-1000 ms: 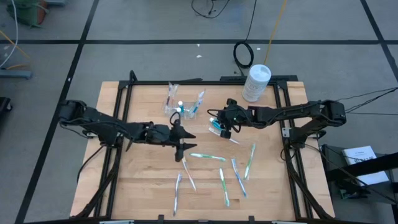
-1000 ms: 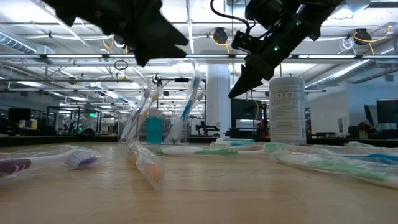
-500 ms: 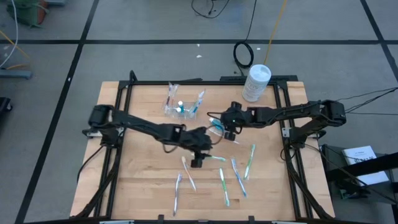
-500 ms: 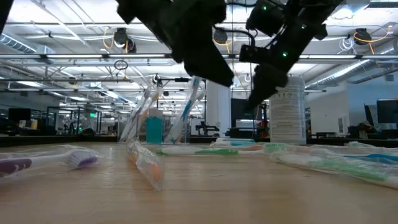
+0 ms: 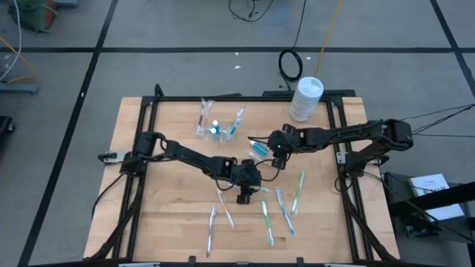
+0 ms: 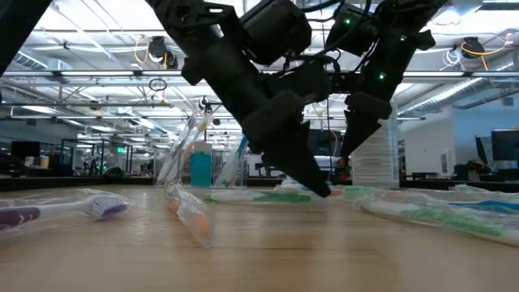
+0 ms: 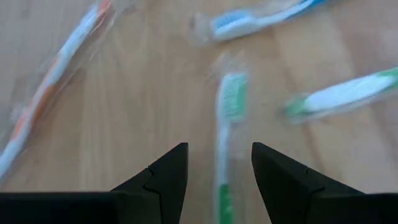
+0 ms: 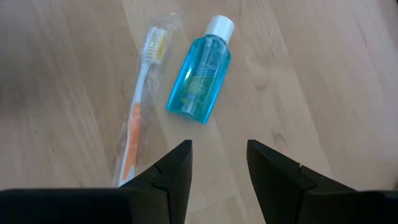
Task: Pick & Place toothbrushing station
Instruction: Put the green toothbrush into the transparent organizer
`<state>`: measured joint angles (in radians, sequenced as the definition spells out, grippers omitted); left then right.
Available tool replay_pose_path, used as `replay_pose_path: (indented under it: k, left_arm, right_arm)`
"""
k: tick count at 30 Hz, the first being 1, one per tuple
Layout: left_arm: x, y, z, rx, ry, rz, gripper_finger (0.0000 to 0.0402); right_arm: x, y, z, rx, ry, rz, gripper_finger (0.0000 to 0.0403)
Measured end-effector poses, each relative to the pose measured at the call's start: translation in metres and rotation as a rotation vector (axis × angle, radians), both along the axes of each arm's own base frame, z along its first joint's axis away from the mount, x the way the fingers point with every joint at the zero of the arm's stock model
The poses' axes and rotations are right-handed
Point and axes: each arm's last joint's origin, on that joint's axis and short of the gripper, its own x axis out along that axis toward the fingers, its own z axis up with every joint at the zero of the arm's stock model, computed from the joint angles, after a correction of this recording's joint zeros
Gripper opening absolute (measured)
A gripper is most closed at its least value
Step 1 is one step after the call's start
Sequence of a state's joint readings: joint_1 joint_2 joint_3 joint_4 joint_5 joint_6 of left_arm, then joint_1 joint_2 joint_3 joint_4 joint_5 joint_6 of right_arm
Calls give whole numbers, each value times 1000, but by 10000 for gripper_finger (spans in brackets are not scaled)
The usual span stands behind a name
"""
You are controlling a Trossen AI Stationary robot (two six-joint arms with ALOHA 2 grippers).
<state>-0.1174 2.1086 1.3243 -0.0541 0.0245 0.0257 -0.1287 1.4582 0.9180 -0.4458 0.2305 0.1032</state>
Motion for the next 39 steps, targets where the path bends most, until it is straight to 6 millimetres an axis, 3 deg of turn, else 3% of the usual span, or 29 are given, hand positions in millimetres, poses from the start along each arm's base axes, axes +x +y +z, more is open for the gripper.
replay_pose_path:
  k: [5,11,14,18,22,26,31,35,39]
  left_arm:
    - [-3,3,-3,14,51,7,158]
    - [-4,7,-4,29,57,-12,57]
    - [-7,8,6,24,63,-5,15]
    - [-18,10,41,35,46,-4,18]
    - [-40,15,93,100,1,36,10]
    - [-75,29,155,221,-94,131,11]
    - [-125,49,218,309,-229,303,7]
    - [-163,61,240,319,-329,377,8]
    - [-191,72,229,351,-412,508,5]
  right_arm:
    - [0,0,0,12,-6,-23,144]
    - [0,0,0,16,-10,-32,144]
    - [0,0,0,22,-14,-42,144]
    - [0,0,0,18,-14,-36,144]
    - [1,0,0,17,-20,-36,144]
    - [1,0,0,17,-21,-36,144]
    - [1,0,0,17,-20,-36,144]
    - [1,0,0,18,-19,-36,144]
    - [1,0,0,18,-20,-36,144]
